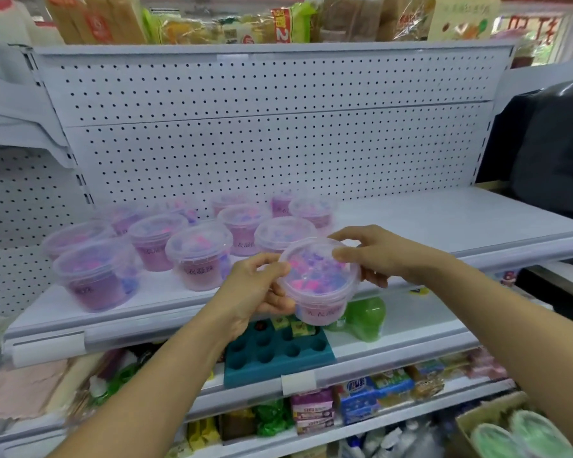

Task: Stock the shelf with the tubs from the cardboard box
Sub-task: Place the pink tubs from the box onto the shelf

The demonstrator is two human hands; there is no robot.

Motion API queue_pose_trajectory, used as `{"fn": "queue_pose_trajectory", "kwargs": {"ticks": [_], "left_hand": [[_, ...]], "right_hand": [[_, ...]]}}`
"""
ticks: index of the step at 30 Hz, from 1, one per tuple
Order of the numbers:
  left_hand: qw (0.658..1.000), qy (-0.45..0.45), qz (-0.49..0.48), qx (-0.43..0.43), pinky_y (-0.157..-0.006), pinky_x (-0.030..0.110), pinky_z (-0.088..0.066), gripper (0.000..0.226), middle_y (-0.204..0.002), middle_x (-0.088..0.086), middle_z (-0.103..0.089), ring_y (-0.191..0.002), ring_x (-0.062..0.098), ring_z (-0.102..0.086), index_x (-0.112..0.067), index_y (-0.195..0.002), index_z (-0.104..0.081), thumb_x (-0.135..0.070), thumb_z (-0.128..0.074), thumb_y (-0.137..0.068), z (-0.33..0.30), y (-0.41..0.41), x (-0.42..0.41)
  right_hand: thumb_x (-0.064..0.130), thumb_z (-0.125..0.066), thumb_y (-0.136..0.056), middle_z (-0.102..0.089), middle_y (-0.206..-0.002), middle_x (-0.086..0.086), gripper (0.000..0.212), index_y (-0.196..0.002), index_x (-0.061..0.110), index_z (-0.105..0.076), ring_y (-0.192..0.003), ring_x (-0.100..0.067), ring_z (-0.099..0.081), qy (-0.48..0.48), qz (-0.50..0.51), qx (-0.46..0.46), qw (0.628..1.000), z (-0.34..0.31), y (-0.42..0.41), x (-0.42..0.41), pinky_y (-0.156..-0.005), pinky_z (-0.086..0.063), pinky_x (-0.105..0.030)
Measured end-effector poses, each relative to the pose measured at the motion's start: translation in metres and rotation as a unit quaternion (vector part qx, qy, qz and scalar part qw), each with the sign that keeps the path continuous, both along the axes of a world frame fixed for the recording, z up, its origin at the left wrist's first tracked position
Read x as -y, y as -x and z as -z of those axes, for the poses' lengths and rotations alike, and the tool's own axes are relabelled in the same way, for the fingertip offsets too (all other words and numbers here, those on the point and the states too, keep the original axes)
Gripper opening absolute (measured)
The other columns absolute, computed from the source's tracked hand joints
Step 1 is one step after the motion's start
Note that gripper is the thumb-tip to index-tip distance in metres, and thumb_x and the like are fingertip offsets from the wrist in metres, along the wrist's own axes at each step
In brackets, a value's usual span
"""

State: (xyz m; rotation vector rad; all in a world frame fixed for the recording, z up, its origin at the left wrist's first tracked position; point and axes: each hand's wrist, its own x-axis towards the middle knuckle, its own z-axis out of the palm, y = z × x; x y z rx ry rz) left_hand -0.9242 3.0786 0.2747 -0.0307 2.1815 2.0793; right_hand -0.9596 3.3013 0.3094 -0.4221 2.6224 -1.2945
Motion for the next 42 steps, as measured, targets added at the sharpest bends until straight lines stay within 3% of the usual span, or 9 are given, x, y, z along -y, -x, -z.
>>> {"fn": "queue_pose_trajectory", "kwargs": {"ticks": [3,7,12,20,23,25,31,36,42], "left_hand": [[0.964,0.228,-0.008,-0.136,-0.067,0.038,-0.059,0.030,-0.070,0.001,-0.063,-0.061,0.020,-0.064,-0.021,-0.105,-0.068,-0.043,-0.051,-0.093,-0.012,0.010,-0.017],[0.833,0.443,-0.155,-0.292,-0.071,0.033,-0.049,0.036,-0.091,-0.009,-0.061,-0.093,0.016,-0.056,-0.036,-0.111,-0.065,-0.058,-0.045,-0.090,-0.028,0.044,-0.025],[0.744,0.625,-0.051,-0.231,-0.096,0.037,-0.038,0.057,-0.139,0.001,-0.048,-0.126,0.024,-0.044,-0.039,-0.135,-0.050,-0.067,-0.045,-0.085,-0.016,0.079,-0.030],[0.772,0.594,-0.081,-0.213,-0.100,0.035,-0.036,0.054,-0.138,-0.002,-0.052,-0.128,0.022,-0.043,-0.038,-0.132,-0.053,-0.063,-0.051,-0.085,-0.005,0.084,-0.036],[0.767,0.591,-0.114,-0.221,-0.098,0.031,-0.032,0.051,-0.131,-0.004,-0.057,-0.129,0.021,-0.036,-0.035,-0.132,-0.055,-0.058,-0.054,-0.086,-0.002,0.082,-0.043],[0.763,0.592,-0.135,-0.222,-0.098,0.031,-0.031,0.050,-0.132,-0.006,-0.057,-0.128,0.021,-0.035,-0.035,-0.131,-0.056,-0.056,-0.055,-0.086,0.001,0.081,-0.047],[0.785,0.566,-0.152,-0.203,-0.097,0.033,-0.034,0.048,-0.139,-0.002,-0.052,-0.127,0.023,-0.035,-0.036,-0.130,-0.056,-0.053,-0.057,-0.085,0.006,0.085,-0.050],[0.788,0.564,-0.149,-0.195,-0.096,0.035,-0.035,0.048,-0.139,-0.002,-0.051,-0.127,0.024,-0.033,-0.034,-0.131,-0.055,-0.048,-0.058,-0.086,0.005,0.086,-0.052],[0.768,0.573,-0.174,-0.225,-0.104,0.038,-0.032,0.066,-0.142,0.003,-0.046,-0.130,0.026,-0.035,-0.023,-0.142,-0.039,-0.057,-0.053,-0.087,0.011,0.075,-0.062]], "right_hand": [[0.021,-0.057,-0.094,-0.047,-0.059,-0.008,0.024,-0.116,0.027,-0.064,-0.044,-0.016,-0.037,0.045,0.035,0.019,0.998,-0.001,0.014,-0.035,-0.041,-0.031,-0.024],[0.016,-0.055,-0.094,-0.046,-0.061,-0.008,0.026,-0.118,0.019,-0.065,-0.045,-0.016,-0.036,0.116,0.109,0.033,0.987,0.004,0.040,-0.067,-0.040,-0.030,-0.021],[0.016,-0.053,-0.096,-0.048,-0.060,-0.010,0.030,-0.126,0.014,-0.057,-0.045,-0.017,-0.036,0.172,0.179,0.019,0.969,0.008,0.068,-0.076,-0.040,-0.031,-0.021],[0.032,-0.050,-0.097,-0.055,-0.074,-0.009,0.035,-0.128,0.019,-0.059,-0.053,-0.020,-0.050,0.151,0.136,0.002,0.979,0.010,0.089,-0.080,-0.048,-0.047,-0.027],[0.062,-0.057,-0.082,-0.053,-0.110,0.000,0.053,-0.126,0.033,-0.058,-0.091,-0.022,-0.061,-0.037,0.119,-0.104,0.987,0.013,0.079,-0.084,-0.072,-0.052,-0.033],[0.069,-0.060,-0.075,-0.041,-0.132,0.001,0.061,-0.129,0.041,-0.055,-0.119,-0.019,-0.048,-0.139,0.094,-0.197,0.966,0.016,0.074,-0.083,-0.090,-0.043,-0.037],[0.045,-0.056,-0.091,-0.051,-0.125,0.000,0.038,-0.128,0.036,-0.058,-0.112,-0.022,-0.042,-0.198,0.020,-0.309,0.930,0.036,0.090,-0.084,-0.083,-0.045,-0.036],[0.046,-0.050,-0.094,-0.050,-0.128,0.002,0.039,-0.131,0.037,-0.054,-0.118,-0.021,-0.040,-0.233,0.039,-0.338,0.911,0.042,0.090,-0.080,-0.076,-0.046,-0.034],[0.047,-0.052,-0.092,-0.035,-0.149,-0.005,0.053,-0.142,0.032,-0.041,-0.133,-0.029,-0.030,-0.257,0.039,-0.354,0.898,0.051,0.076,-0.085,-0.094,-0.043,-0.043]]}}
